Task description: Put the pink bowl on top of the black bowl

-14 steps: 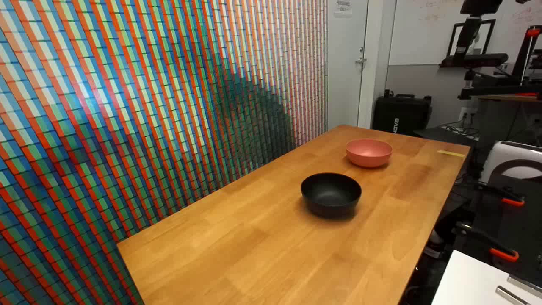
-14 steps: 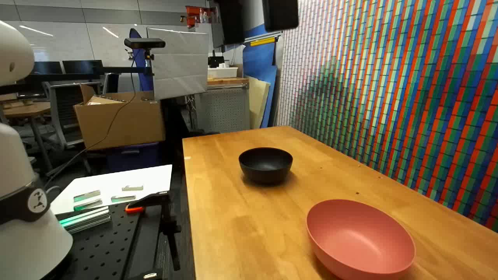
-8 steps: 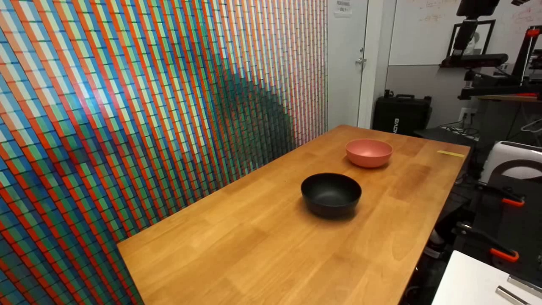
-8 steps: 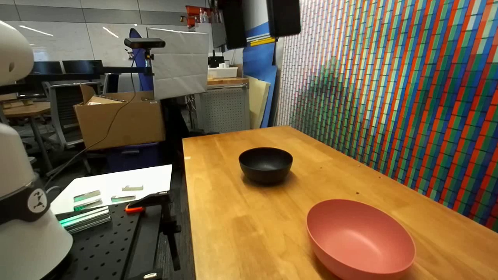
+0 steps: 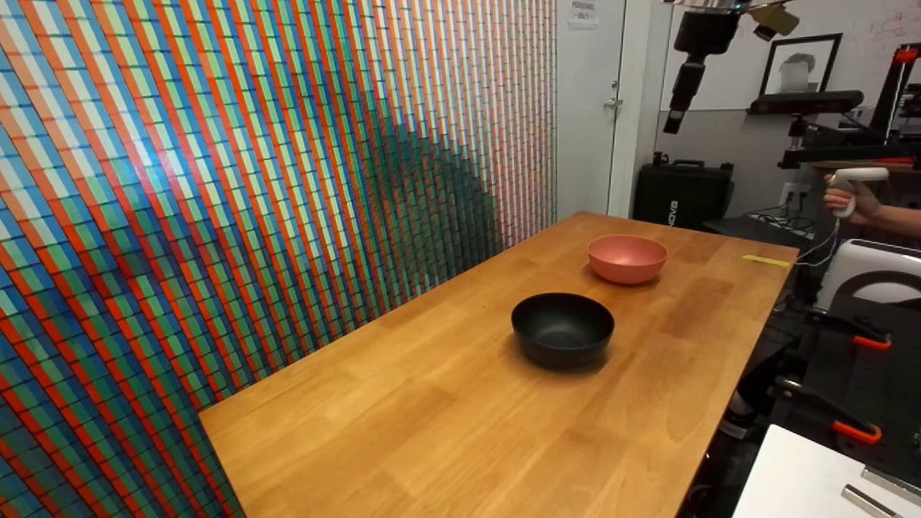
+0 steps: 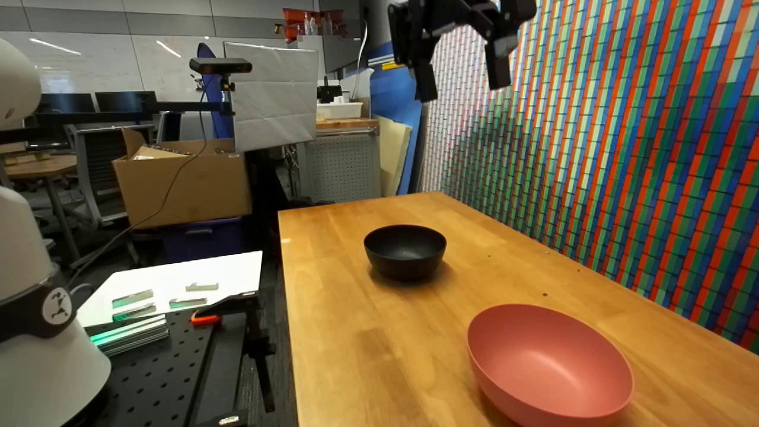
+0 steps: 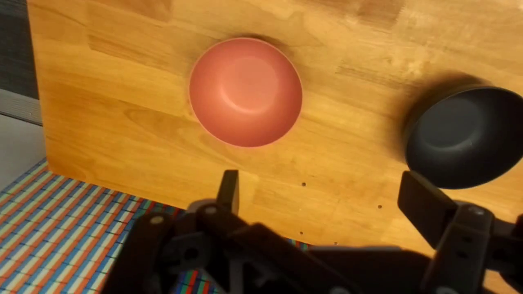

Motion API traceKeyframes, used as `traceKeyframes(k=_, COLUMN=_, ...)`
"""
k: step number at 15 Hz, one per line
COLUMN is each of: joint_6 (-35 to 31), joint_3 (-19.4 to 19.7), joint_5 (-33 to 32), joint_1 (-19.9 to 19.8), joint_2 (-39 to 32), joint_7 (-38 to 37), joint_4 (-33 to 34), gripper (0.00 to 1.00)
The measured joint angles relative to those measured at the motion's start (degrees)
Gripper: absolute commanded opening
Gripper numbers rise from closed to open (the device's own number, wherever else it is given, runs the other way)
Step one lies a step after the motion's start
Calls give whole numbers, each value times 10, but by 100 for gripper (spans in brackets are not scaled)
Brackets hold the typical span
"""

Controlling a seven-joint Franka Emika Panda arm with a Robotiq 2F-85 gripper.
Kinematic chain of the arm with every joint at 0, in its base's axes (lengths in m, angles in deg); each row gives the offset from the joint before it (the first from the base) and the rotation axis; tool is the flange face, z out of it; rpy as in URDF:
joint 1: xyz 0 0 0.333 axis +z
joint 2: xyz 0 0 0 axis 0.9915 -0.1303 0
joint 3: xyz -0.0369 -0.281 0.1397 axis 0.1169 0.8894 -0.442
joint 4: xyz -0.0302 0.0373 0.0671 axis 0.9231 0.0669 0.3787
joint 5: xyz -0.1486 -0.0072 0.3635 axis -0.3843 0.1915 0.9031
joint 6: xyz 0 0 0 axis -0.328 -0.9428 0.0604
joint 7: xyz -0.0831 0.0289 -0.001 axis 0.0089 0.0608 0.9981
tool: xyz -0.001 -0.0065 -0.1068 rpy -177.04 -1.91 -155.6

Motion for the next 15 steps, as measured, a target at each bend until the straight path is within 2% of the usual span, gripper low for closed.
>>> traceKeyframes(k=4, joint_6=-19, joint_3=-42, joint_5=-4, joint_1=7, joint_2=-142, joint_7=-56, joint_4=59, gripper=100)
traceKeyframes(k=8, joint_6=-23, joint_3=-45, joint_5=-25, joint_1=0, joint_2=-267, joint_7=-96, joint_4=126, gripper=100)
traceKeyframes(k=15, joint_6=-23, joint_3=-39, joint_5=-42, joint_1=-15, joint_2=-388, joint_7=-132, joint_4=182, gripper=100)
